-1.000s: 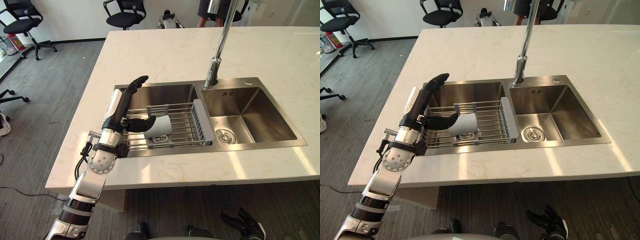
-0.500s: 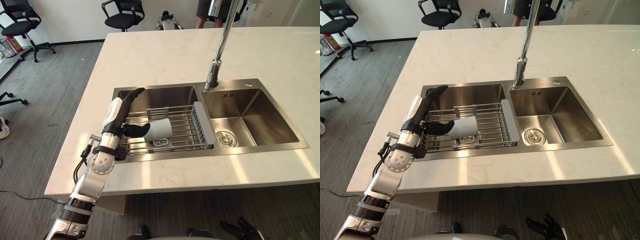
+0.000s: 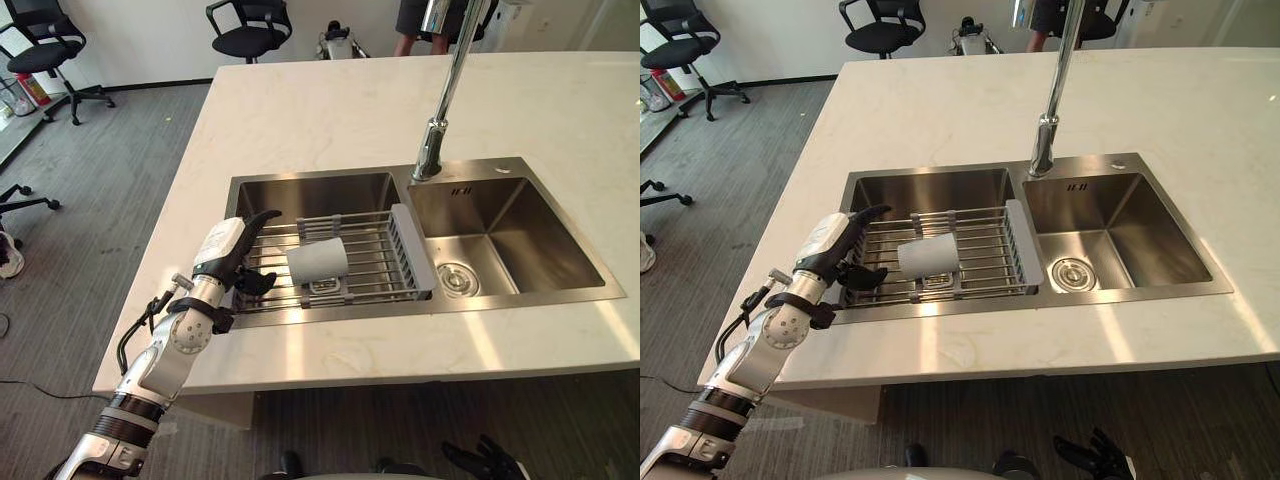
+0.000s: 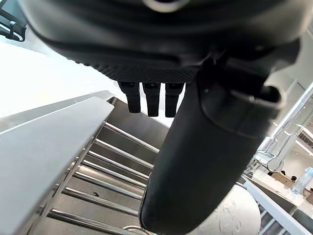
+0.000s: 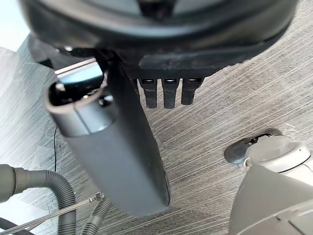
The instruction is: Walk over to the sink, pick up the cup, carry it to the dishwasher, place the cup inside the dishwasher, then close the dishwasher door
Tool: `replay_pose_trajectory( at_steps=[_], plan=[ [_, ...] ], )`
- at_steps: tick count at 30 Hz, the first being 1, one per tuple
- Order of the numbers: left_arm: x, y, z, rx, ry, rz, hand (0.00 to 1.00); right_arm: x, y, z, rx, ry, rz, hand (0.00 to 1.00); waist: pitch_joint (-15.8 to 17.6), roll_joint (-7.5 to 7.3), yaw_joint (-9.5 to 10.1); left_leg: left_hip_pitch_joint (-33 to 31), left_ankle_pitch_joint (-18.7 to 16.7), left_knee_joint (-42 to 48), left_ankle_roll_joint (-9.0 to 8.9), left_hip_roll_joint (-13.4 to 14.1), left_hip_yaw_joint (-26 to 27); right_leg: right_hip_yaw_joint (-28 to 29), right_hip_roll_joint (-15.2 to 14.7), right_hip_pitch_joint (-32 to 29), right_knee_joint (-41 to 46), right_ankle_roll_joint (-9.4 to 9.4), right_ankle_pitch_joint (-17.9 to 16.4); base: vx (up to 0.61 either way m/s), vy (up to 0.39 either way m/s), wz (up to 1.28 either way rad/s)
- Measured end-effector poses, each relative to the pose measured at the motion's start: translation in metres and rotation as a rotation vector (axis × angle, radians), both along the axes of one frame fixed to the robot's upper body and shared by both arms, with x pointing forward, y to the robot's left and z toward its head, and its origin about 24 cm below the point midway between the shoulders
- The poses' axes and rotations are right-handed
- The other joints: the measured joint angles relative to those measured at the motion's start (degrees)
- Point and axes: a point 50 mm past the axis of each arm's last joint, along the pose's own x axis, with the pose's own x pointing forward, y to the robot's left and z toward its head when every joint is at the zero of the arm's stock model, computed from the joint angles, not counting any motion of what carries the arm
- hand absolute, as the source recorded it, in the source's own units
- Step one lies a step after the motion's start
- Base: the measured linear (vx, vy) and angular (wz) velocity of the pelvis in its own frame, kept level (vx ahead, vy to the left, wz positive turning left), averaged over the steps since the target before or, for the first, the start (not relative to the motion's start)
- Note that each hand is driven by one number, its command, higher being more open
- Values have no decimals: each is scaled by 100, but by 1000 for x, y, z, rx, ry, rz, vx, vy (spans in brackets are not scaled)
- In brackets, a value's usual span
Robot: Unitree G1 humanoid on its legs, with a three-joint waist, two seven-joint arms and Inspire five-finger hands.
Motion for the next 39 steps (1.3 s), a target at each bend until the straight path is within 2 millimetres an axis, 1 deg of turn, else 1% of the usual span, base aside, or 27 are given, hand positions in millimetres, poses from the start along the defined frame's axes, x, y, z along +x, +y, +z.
replay_pose_trajectory(
  at_steps=[6, 9, 11, 16, 21, 23, 26, 29, 32, 39],
  plan=[
    [-2, -9, 13, -17, -53, -38, 90, -1, 0, 0, -2, 9, 17, 90, 2, -3, 3, -10, 0, 0, 0, -1, 11, 19, 2, -22, 42, 7, -3, -2, -1, -1],
    [-4, -15, 20, -51, -81, -63, 90, -1, 1, 0, 3, 6, 21, 90, 5, -8, 9, -20, 0, 0, 0, -1, 11, 28, 4, -48, 78, 17, -10, 0, 0, 0],
    [-5, -19, 25, -112, -99, -76, 90, -1, 1, -1, 5, 9, 21, 90, 9, -16, 15, -19, 0, 2, 0, -1, 9, 29, 4, -49, 89, 20, -13, 0, 0, 0],
    [-8, -23, 29, -158, -119, -94, 90, -5, 2, -3, 11, 29, 27, 90, 22, -36, 17, -6, 0, 7, 0, -1, 3, 28, 4, -37, 103, 24, -19, 0, 0, 0],
    [-9, -25, 27, -162, -107, -101, 90, -6, 4, -4, 14, 41, 38, 90, 41, -72, 14, 17, 0, 8, 0, -1, -19, 16, 3, -5, 109, 29, -31, 0, 0, 0],
    [-10, -29, 23, -158, -88, -124, 90, -6, 7, -5, 21, 49, 51, 90, 73, -125, 16, 29, 0, 8, 0, 0, -33, 7, 3, 9, 118, 24, -42, -3, -10, 2],
    [-12, -37, 17, -145, -49, -161, 90, -5, 10, -6, 26, 51, 71, 90, 80, -158, 15, 30, 1, 1, 0, -5, -40, -1, 2, 11, 112, 24, -41, 0, 0, 0],
    [-14, -44, 6, -121, 4, -197, 90, -3, 11, -6, 29, 50, 80, 90, 79, -157, 9, 42, 3, -7, 0, -7, -46, -11, 1, 20, 105, 15, -45, 0, 0, 0],
    [-14, -48, -1, -113, 34, -209, 90, -3, 11, -6, 29, 48, 82, 90, 79, -157, -1, 64, 24, -43, -6, -7, -62, -29, 4, 27, 90, 2, -53, 0, 0, 0],
    [-8, -47, -3, -78, 38, -191, 90, 0, 13, -7, 38, 51, 91, 90, 79, -157, 3, 64, 36, -50, -9, -10, -70, -57, 0, 28, 75, 1, -52, 0, 0, 0]
  ],
)
